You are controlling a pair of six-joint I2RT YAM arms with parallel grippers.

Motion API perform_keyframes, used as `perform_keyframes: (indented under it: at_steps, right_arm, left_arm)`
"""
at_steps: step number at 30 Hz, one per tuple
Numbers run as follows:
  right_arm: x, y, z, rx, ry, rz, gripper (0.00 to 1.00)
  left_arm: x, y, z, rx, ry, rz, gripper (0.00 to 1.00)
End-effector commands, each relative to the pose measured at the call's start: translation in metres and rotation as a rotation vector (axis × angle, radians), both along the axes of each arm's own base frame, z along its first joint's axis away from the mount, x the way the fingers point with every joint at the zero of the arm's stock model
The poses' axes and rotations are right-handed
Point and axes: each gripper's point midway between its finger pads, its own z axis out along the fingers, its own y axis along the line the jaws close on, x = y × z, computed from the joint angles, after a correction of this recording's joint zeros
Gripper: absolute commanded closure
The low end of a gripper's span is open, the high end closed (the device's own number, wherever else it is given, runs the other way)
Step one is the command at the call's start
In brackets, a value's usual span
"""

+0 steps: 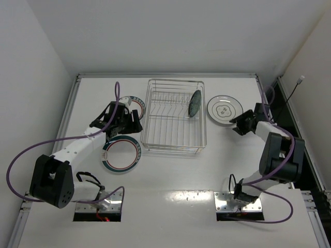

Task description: Load the plates into the dish rack

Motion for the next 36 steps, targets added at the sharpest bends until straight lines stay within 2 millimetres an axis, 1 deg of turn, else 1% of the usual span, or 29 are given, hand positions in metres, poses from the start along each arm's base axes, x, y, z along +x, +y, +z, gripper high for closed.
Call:
perform_keyframes:
  at_steps: [1,2,3,4,5,10,11,12,13,14,15,17,18,19,20,21,22,23,24,25,26,28,29,30,31,32,33,34,36]
  right_arm:
    - [0.025,-0.01,0.023,-0.038,-0.106,-0.035,0.59]
    - [0.024,-0.01,0.014,-0.029,-0.071,-0.035,0.59]
    - [0.026,-0.01,0.01,-0.025,-0.056,-0.035,0.57]
    - [0.035,-0.011,0.014,-0.019,-0.068,-0.028,0.57]
    - [0.033,-0.011,0.007,-0.01,-0.034,-0.028,0.57]
    - [0.047,-0.012,-0.016,0.018,0.023,-0.02,0.57]
    - [0.044,-0.012,-0.022,0.023,0.042,-0.02,0.55]
    - [0.049,-0.013,-0.018,0.02,0.031,-0.02,0.55]
    - [0.05,-0.014,-0.02,0.016,0.035,-0.013,0.55]
    - [0.046,-0.014,-0.029,0.017,0.066,-0.018,0.55]
    - [0.053,-0.016,-0.026,0.013,0.055,-0.018,0.61]
    - [0.049,-0.011,-0.034,0.021,0.083,-0.009,0.69]
    - [0.05,-0.011,-0.038,0.024,0.094,-0.009,0.81]
    - [0.05,-0.007,-0.038,0.024,0.095,0.0,0.88]
    - [0.051,-0.01,-0.041,0.01,0.1,0.004,0.95]
    - [0.049,-0.012,-0.041,-0.005,0.118,0.01,1.0]
    - [0.046,-0.009,-0.043,-0.017,0.133,0.022,1.0]
    - [0.048,-0.012,-0.038,-0.034,0.12,0.013,1.0]
    - [0.044,-0.015,-0.034,-0.058,0.129,0.019,1.0]
    - [0.043,-0.019,-0.016,-0.118,0.1,0.019,1.0]
    - [0.042,-0.02,-0.005,-0.153,0.085,0.02,1.0]
    - [0.033,-0.026,0.016,-0.227,0.078,0.006,1.0]
    - [0.033,-0.025,0.045,-0.258,0.011,-0.003,1.0]
    - [0.03,-0.028,0.059,-0.288,-0.012,-0.008,1.0]
    - [0.022,-0.029,0.067,-0.322,-0.001,-0.021,1.0]
    - [0.025,-0.026,0.089,-0.364,-0.042,-0.005,1.0]
    - [0.022,-0.026,0.116,-0.398,-0.095,-0.013,1.0]
    - [0.019,-0.03,0.131,-0.446,-0.111,-0.033,1.0]
    - [0.017,-0.021,0.165,-0.508,-0.167,-0.009,1.0]
  left_arm:
    - [0.01,-0.007,0.017,-0.015,-0.051,-0.022,0.43]
    - [0.01,-0.007,0.017,-0.015,-0.051,-0.022,0.43]
    - [0.01,-0.007,0.017,-0.015,-0.051,-0.022,0.43]
    - [0.01,-0.007,0.017,-0.015,-0.051,-0.022,0.43]
    - [0.01,-0.007,0.017,-0.015,-0.051,-0.022,0.43]
    - [0.01,-0.007,0.014,-0.011,-0.043,-0.022,0.43]
    - [0.01,-0.007,0.014,-0.011,-0.043,-0.022,0.43]
    - [0.01,-0.007,0.014,-0.011,-0.043,-0.022,0.43]
    - [0.01,-0.007,0.014,-0.011,-0.043,-0.022,0.43]
    - [0.01,-0.007,0.014,-0.011,-0.043,-0.022,0.43]
    - [0.01,-0.007,0.014,-0.011,-0.043,-0.022,0.43]
    - [0.011,-0.007,0.01,-0.008,-0.034,-0.022,0.43]
    - [0.011,-0.007,0.01,-0.008,-0.034,-0.022,0.43]
    - [0.011,-0.007,0.01,-0.008,-0.034,-0.022,0.43]
    - [0.011,-0.007,0.01,-0.008,-0.034,-0.022,0.43]
    - [0.011,-0.007,0.01,-0.008,-0.034,-0.022,0.43]
    - [0.009,-0.007,0.009,-0.005,-0.025,-0.022,0.43]
    - [0.009,-0.007,0.009,-0.005,-0.025,-0.022,0.43]
    - [0.009,-0.007,0.009,-0.005,-0.025,-0.022,0.43]
    - [0.009,-0.007,0.009,-0.005,-0.025,-0.022,0.43]
    - [0.009,-0.007,0.009,-0.005,-0.025,-0.022,0.43]
    - [0.008,-0.008,0.009,-0.011,-0.023,-0.029,0.43]
    - [0.007,-0.01,0.009,-0.017,-0.021,-0.036,0.43]
    - [0.007,-0.009,0.012,-0.02,-0.03,-0.036,0.43]
    - [0.007,-0.009,0.013,-0.02,-0.03,-0.036,0.43]
    - [0.007,-0.009,0.013,-0.02,-0.03,-0.036,0.43]
    - [0.007,-0.009,0.016,-0.023,-0.038,-0.036,0.43]
    - [0.008,-0.008,0.015,-0.016,-0.041,-0.028,0.43]
    - [0.008,-0.008,0.019,-0.02,-0.051,-0.028,0.43]
